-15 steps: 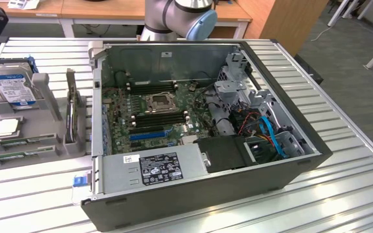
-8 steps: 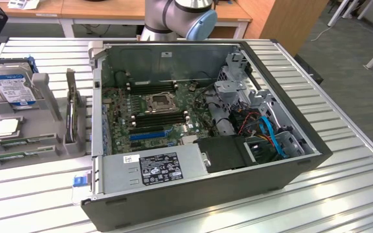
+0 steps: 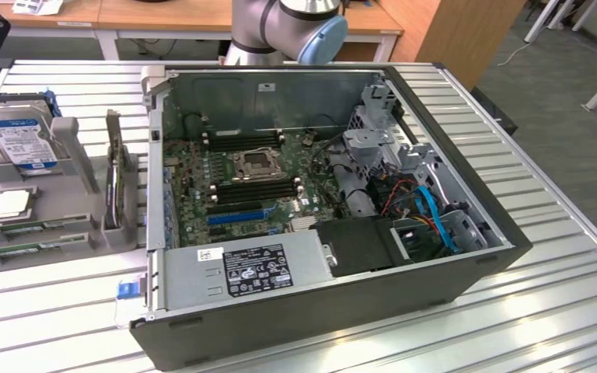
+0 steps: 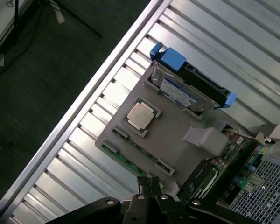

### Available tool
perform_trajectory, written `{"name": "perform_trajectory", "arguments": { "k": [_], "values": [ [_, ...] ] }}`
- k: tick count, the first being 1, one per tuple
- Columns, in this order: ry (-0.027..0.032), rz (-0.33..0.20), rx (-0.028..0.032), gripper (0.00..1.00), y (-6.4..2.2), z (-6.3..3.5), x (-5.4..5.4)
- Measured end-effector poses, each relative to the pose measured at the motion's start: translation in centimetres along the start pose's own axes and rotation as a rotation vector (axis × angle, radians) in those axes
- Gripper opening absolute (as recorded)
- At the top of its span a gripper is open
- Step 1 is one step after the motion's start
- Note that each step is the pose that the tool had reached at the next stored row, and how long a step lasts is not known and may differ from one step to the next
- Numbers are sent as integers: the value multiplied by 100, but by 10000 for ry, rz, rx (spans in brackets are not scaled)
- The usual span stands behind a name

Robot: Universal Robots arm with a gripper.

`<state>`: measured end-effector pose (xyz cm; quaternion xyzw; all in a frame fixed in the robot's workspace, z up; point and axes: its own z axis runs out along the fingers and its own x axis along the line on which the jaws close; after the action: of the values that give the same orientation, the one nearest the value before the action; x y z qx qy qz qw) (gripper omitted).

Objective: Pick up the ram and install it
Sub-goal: 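Pick up the ram and move it above insertion slot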

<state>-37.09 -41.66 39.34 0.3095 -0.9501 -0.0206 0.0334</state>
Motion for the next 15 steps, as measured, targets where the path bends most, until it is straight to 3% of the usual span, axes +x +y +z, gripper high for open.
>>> {"name": "perform_trajectory", "arguments": {
  "k": [15],
  "values": [
    [142,-2372,121,10,0,4,0]
  ]
}}
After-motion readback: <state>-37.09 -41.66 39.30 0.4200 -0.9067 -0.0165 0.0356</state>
